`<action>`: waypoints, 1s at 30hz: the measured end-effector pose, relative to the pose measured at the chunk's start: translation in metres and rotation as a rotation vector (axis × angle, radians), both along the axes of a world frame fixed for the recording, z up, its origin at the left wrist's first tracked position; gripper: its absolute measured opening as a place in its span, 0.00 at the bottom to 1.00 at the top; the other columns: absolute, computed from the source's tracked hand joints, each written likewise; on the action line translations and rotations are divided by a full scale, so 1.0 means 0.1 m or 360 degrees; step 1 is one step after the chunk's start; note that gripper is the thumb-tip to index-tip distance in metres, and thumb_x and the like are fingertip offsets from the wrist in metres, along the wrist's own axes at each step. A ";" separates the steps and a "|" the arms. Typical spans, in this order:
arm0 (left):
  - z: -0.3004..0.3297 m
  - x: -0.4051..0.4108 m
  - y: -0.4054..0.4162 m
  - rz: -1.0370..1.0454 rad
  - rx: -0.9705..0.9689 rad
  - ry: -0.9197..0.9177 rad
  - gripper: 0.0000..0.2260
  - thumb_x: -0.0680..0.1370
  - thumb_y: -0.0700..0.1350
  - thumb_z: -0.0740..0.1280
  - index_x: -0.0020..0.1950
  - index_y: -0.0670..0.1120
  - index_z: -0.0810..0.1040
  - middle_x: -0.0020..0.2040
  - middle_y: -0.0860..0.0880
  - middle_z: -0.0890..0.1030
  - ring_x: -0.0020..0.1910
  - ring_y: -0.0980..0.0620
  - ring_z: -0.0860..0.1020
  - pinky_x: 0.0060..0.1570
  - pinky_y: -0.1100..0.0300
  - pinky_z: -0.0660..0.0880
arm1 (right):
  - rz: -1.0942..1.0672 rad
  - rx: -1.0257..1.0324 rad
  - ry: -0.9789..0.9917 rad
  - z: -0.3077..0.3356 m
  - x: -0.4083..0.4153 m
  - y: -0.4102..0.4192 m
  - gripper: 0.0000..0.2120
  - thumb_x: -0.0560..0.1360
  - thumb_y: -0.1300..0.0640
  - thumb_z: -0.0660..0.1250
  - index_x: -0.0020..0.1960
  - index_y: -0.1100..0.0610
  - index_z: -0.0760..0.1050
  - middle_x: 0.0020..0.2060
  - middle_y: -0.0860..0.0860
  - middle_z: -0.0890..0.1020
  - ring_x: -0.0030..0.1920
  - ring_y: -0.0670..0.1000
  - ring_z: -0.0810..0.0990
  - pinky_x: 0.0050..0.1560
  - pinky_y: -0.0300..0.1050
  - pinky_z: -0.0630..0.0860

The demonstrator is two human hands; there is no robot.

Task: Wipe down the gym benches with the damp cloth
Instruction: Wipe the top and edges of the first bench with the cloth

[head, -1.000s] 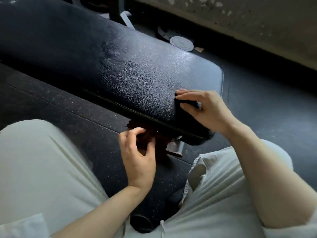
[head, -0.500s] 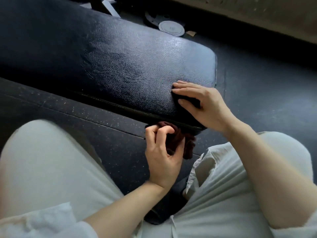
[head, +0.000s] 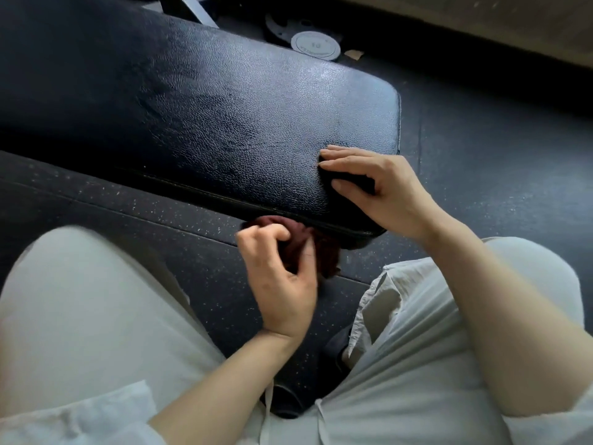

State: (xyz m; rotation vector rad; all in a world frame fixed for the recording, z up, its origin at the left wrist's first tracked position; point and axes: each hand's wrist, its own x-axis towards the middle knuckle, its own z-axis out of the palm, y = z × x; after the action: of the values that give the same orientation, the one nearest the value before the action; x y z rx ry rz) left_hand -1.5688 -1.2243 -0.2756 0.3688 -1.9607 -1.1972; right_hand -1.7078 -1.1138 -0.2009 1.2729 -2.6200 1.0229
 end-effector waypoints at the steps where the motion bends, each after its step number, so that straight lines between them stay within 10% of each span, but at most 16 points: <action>1: 0.00 0.00 -0.04 0.0061 0.0015 -0.0009 0.11 0.74 0.42 0.70 0.49 0.46 0.68 0.50 0.48 0.66 0.51 0.51 0.69 0.56 0.70 0.64 | -0.0012 -0.0004 0.0008 0.00 0.00 0.00 0.13 0.74 0.61 0.67 0.58 0.61 0.81 0.60 0.53 0.80 0.64 0.47 0.76 0.70 0.39 0.66; 7: 0.06 0.01 0.27 -0.0334 -0.0186 0.0120 0.10 0.73 0.44 0.69 0.49 0.46 0.70 0.50 0.48 0.67 0.49 0.51 0.70 0.52 0.60 0.71 | -0.0019 0.0018 0.0020 0.00 0.01 -0.01 0.14 0.74 0.60 0.67 0.58 0.61 0.81 0.60 0.53 0.80 0.64 0.47 0.76 0.70 0.39 0.66; 13: -0.05 -0.01 -0.06 0.0173 0.0126 -0.0075 0.12 0.72 0.35 0.71 0.48 0.40 0.69 0.50 0.43 0.67 0.48 0.55 0.68 0.51 0.72 0.69 | -0.0041 0.0032 -0.0010 0.01 0.02 0.01 0.15 0.74 0.58 0.67 0.59 0.59 0.81 0.60 0.52 0.80 0.64 0.46 0.76 0.70 0.40 0.66; 18: 0.04 0.00 0.25 -0.0292 -0.0199 0.0117 0.10 0.73 0.43 0.69 0.49 0.45 0.69 0.50 0.48 0.67 0.52 0.58 0.66 0.54 0.69 0.66 | -0.0023 0.0038 -0.0008 0.02 0.02 0.01 0.15 0.73 0.59 0.67 0.59 0.60 0.81 0.60 0.53 0.80 0.64 0.46 0.75 0.69 0.37 0.65; 24: 0.01 -0.01 0.02 0.0170 0.0091 -0.0034 0.10 0.73 0.39 0.69 0.48 0.39 0.70 0.51 0.45 0.67 0.50 0.57 0.68 0.55 0.75 0.63 | -0.0036 0.0070 -0.0020 0.03 0.03 0.03 0.15 0.73 0.58 0.67 0.59 0.59 0.81 0.60 0.53 0.80 0.64 0.46 0.75 0.70 0.37 0.65; 30: 0.09 0.03 0.20 -0.0217 -0.0127 0.0105 0.12 0.73 0.41 0.71 0.52 0.44 0.70 0.50 0.49 0.68 0.51 0.53 0.70 0.54 0.63 0.70 | -0.0011 0.0101 -0.0021 0.05 0.03 0.05 0.16 0.73 0.58 0.66 0.59 0.60 0.80 0.60 0.53 0.80 0.65 0.48 0.75 0.70 0.38 0.65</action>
State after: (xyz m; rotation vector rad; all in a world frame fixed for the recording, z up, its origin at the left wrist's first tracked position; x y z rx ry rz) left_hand -1.5659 -1.2042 -0.2669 0.1549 -1.9955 -1.1969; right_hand -1.7044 -1.1093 -0.1960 1.2734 -2.6854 0.9579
